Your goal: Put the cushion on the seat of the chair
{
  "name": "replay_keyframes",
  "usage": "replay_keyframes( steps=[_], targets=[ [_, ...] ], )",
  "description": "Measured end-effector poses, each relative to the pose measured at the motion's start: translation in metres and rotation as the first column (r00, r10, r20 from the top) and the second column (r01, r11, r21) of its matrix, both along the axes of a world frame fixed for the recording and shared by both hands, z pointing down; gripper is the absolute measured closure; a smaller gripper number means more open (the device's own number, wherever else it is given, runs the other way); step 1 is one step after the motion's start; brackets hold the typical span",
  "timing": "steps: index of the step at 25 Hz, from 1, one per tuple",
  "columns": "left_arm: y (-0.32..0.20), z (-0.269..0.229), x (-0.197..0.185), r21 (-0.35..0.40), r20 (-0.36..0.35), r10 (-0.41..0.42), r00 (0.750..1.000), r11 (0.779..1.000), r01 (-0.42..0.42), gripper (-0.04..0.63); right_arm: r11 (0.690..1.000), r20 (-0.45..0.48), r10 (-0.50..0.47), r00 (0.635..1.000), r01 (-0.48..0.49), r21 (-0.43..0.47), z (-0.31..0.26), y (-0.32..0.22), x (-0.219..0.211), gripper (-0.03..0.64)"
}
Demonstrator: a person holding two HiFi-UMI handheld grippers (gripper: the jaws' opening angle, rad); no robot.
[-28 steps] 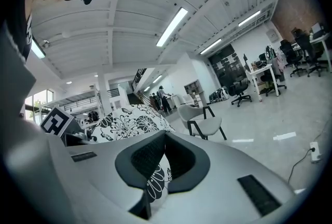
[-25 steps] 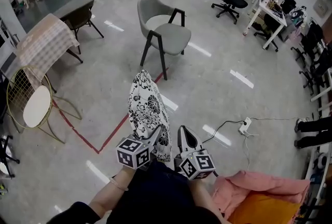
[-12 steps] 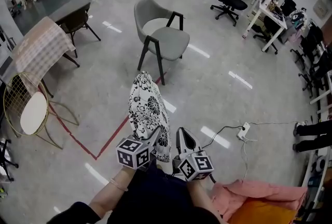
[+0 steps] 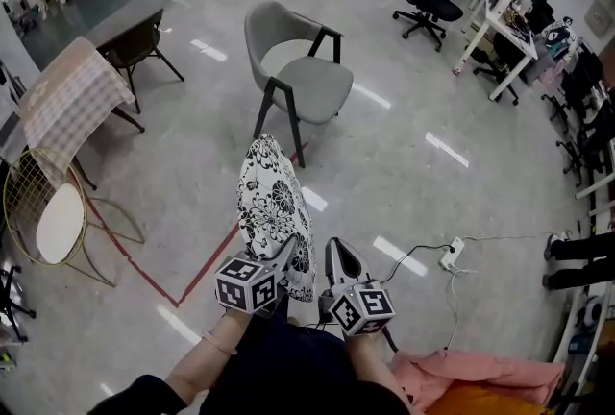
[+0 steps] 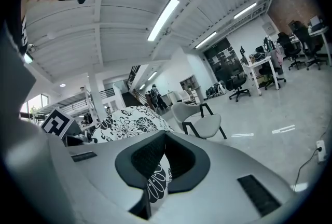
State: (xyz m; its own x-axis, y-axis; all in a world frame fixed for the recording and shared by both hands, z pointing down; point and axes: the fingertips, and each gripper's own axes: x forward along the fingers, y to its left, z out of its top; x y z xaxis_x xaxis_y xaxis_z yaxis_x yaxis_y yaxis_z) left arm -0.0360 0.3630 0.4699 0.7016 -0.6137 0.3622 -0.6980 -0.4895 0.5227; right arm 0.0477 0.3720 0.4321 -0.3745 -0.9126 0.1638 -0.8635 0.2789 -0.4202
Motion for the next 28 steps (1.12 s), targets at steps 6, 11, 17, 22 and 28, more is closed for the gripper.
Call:
replay_keyframes(
  steps=[6, 11, 17, 22, 28],
  targets=[
    [-0.041, -0.002, 0.005, -0.008, -0.015, -0.002, 1.000, 1.000, 0.002, 0.571, 1.000, -0.002, 0.015, 1.000, -0.015, -0.002, -0.005, -0.034, 0.005, 0.606],
    [-0.072, -0.003, 0.010, -0.016, -0.018, 0.024, 1.000, 1.000, -0.024, 0.571, 0.999, 0.002, 0.041, 0.999, -0.041, -0.009, -0.005, -0.061, 0.010, 0.606],
    [-0.108, -0.002, 0.010, -0.017, -0.020, 0.060, 0.998, 0.998, -0.061, 0.571, 0.998, 0.005, 0.067, 0.998, -0.067, -0.006, -0.005, -0.099, 0.010, 0.606],
    [-0.139, -0.001, 0.005, -0.014, -0.020, 0.072, 0.997, 0.997, -0.073, 0.571, 0.997, 0.000, 0.080, 0.997, -0.080, 0.006, -0.006, -0.128, 0.008, 0.606],
    [-0.163, 0.004, 0.000, -0.018, -0.017, 0.090, 0.996, 0.996, -0.090, 0.571, 0.994, 0.012, 0.113, 0.994, -0.113, 0.000, 0.000, -0.152, 0.009, 0.606]
  ],
)
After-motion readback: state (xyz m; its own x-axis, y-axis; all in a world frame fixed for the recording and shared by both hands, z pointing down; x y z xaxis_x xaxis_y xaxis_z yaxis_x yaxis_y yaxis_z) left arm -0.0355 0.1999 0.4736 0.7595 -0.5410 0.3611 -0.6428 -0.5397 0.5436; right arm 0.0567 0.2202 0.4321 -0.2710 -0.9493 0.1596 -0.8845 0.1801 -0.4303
